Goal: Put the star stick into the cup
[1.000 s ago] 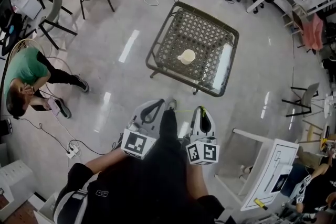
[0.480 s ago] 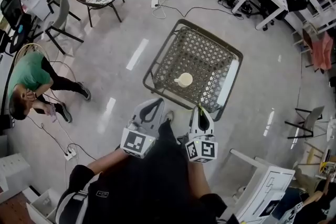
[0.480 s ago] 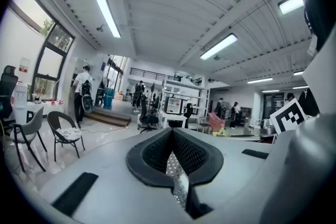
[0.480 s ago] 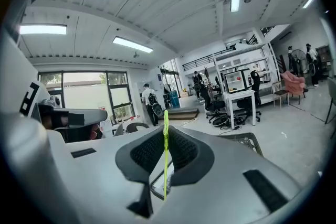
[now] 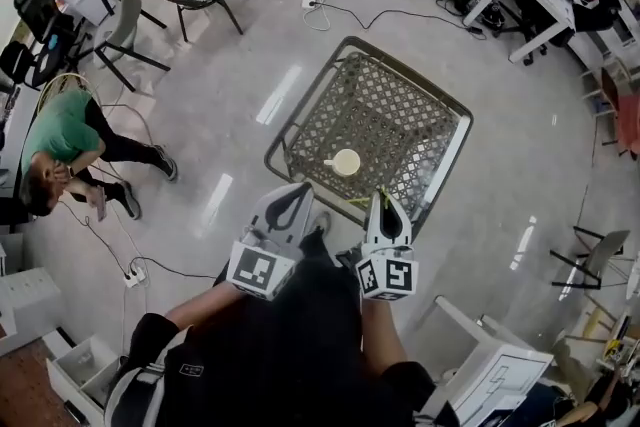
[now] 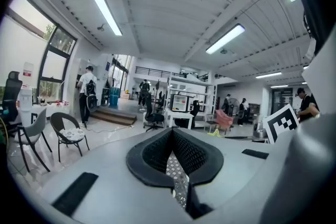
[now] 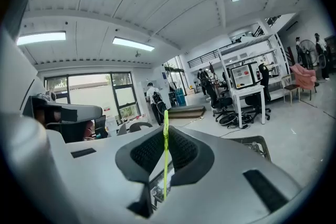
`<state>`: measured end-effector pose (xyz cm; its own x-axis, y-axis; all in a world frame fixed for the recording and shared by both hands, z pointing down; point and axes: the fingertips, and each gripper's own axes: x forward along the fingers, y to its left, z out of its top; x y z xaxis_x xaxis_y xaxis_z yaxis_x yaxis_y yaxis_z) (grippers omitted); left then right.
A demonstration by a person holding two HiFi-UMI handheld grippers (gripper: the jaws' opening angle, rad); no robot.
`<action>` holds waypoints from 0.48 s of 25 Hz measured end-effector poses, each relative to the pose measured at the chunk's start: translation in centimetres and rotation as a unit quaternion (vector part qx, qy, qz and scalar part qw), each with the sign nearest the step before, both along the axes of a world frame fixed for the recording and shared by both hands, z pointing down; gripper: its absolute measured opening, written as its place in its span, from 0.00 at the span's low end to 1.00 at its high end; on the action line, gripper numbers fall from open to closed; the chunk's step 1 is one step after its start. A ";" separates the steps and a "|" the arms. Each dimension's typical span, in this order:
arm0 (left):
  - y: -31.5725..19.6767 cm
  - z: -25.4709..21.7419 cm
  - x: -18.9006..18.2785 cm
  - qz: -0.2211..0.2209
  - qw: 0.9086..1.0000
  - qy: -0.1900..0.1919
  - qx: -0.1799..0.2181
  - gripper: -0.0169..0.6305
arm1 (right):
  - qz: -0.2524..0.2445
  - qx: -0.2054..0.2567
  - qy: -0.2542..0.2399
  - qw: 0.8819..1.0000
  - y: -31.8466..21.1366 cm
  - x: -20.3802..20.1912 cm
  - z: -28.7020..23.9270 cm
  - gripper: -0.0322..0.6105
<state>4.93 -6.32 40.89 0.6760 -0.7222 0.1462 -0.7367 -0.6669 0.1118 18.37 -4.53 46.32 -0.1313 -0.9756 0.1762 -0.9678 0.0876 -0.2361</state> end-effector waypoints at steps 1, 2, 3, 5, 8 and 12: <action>-0.2 -0.1 0.3 -0.005 1.000 -0.001 -0.001 0.05 | -0.005 0.000 0.001 1.000 -0.5 0.4 0.3 0.08; -0.5 -0.1 0.6 -0.008 1.000 -0.003 -0.001 0.05 | -0.009 -0.001 0.002 1.000 -1.0 0.8 0.5 0.08; -0.8 -0.1 0.7 -0.009 1.000 -0.008 0.000 0.05 | -0.011 -0.002 0.002 1.000 -1.5 1.1 0.7 0.08; -1.3 0.1 0.8 -0.014 1.000 -0.012 0.000 0.05 | -0.012 -0.006 -0.001 1.000 -2.2 1.5 1.2 0.08; -2.3 0.3 0.8 -0.024 1.000 -0.006 -0.004 0.05 | -0.013 -0.011 -0.001 1.000 -3.4 1.6 1.9 0.08; -4.0 1.0 0.6 -0.024 1.000 -0.001 -0.012 0.05 | -0.012 -0.016 0.007 1.000 -5.2 1.2 2.9 0.08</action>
<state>5.50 -10.37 41.93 0.6410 -0.7499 0.1640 -0.7675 -0.6285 0.1258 19.58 -9.75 49.17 -0.1512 -0.9661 0.2094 -0.9687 0.1026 -0.2260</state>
